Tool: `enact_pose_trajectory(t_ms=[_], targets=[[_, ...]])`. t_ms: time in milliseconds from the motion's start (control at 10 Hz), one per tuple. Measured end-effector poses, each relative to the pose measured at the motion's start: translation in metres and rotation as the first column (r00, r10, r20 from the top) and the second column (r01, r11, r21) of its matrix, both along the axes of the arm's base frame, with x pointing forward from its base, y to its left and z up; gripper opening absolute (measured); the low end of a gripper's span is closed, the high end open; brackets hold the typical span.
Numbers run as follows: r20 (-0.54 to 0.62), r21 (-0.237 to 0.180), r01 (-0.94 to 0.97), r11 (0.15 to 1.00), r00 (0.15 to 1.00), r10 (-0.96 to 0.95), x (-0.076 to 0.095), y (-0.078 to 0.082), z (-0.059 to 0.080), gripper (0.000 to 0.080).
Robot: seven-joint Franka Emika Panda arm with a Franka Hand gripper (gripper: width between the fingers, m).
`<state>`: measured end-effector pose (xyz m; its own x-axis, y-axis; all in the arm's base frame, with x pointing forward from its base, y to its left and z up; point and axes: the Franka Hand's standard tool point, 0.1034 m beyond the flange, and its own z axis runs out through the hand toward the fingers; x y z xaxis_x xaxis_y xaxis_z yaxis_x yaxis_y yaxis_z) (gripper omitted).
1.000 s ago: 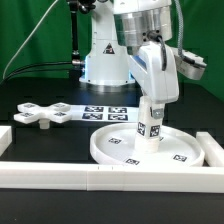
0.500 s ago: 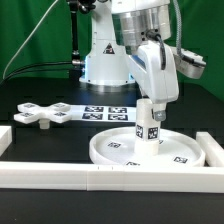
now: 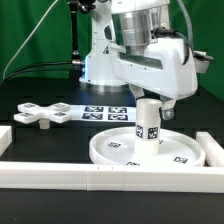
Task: Assemble round table
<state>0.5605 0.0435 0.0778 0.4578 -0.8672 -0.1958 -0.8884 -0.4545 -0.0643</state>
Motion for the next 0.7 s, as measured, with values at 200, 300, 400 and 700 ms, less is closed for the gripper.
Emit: enact_pose_trajectory(t_ms=[200,300,400,700], targets=[[0.033,-0.02,-0.24,0.971,0.97,0.24,0.0048,-0.0008,0.0038,0.0648],[0.046,-0.029,-0.33,0.943,0.942,0.331,0.0052,-0.0001,0.004,0.0648],[0.051,-0.045,-0.401,0.915,0.914,0.403,0.0054,0.0017,0.0042,0.0648],[0.085,-0.067,-0.57,0.819,0.815,0.574,0.0049,0.0011,0.0027,0.0648]])
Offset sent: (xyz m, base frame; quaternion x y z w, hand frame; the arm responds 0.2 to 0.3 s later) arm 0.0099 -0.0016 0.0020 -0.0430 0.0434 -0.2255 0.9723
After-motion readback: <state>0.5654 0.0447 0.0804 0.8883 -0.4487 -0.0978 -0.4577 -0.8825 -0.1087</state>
